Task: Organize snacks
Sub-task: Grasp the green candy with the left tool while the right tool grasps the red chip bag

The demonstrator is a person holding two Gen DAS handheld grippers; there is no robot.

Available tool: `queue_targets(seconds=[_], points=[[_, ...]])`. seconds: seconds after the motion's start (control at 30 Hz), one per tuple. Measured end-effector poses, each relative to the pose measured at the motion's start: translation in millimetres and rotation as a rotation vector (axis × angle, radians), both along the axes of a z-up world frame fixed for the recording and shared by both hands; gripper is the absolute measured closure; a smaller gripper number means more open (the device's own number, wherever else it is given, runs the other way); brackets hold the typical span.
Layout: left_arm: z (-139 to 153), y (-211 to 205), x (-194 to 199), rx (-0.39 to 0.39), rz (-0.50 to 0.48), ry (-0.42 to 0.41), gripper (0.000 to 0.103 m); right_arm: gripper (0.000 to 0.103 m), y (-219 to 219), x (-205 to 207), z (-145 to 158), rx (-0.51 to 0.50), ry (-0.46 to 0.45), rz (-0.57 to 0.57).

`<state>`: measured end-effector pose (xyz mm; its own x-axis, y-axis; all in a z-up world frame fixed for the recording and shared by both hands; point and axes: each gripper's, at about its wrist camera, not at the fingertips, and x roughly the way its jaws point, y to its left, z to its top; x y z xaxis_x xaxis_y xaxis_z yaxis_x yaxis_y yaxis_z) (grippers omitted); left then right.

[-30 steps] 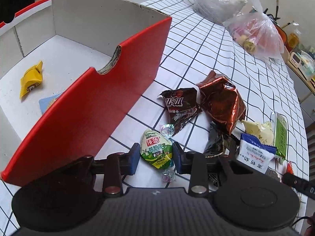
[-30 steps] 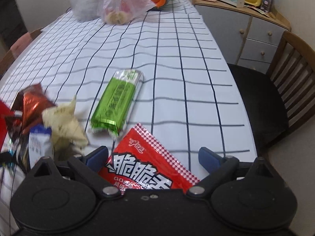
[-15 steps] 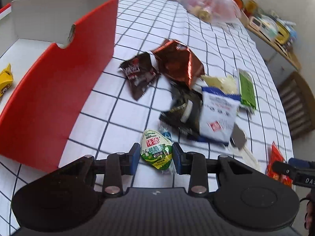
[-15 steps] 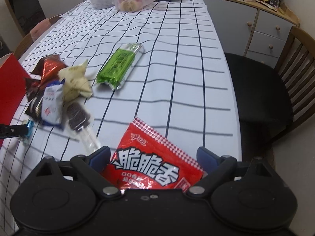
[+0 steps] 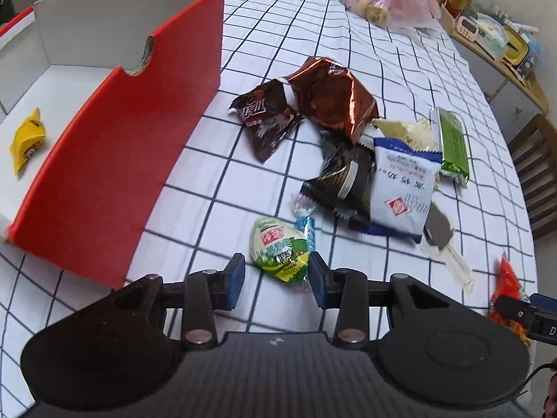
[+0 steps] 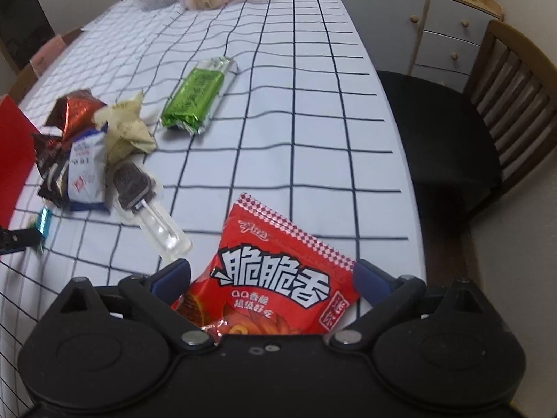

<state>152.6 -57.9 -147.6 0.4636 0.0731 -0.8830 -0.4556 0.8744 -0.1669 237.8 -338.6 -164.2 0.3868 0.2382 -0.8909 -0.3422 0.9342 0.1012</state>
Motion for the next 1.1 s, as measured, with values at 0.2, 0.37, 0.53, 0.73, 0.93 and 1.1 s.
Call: queue_targets(seconds=[0.2, 0.37, 0.53, 0.73, 0.93, 1.1], points=[[6.3, 6.6, -1.7, -0.029, 0.013, -0.031, 0.065, 0.003, -4.3, -6.3, 7.8, 0.025, -0.012, -0.008], [5.2, 12.5, 4.2, -0.061, 0.061, -0.02, 0.064, 0.003, -8.3, -7.2, 6.5, 0.037, 0.018, -0.057], [-0.2, 17.7, 7.6, -0.09, 0.1, -0.008, 0.065, 0.002, -13.6, -9.4, 3.9, 0.047, 0.046, -0.162], [1.9, 11.8, 8.1, -0.069, 0.08, -0.011, 0.065, 0.002, -11.1, -18.3, -3.7, 0.032, 0.092, -0.199], [1.4, 11.3, 9.2, -0.065, 0.06, -0.022, 0.064, 0.006, -0.4, -24.4, -6.0, -0.017, 0.059, -0.153], [0.6, 13.4, 5.3, -0.065, 0.058, -0.031, 0.069, 0.016, -0.6, -25.2, -3.0, -0.011, 0.033, -0.128]])
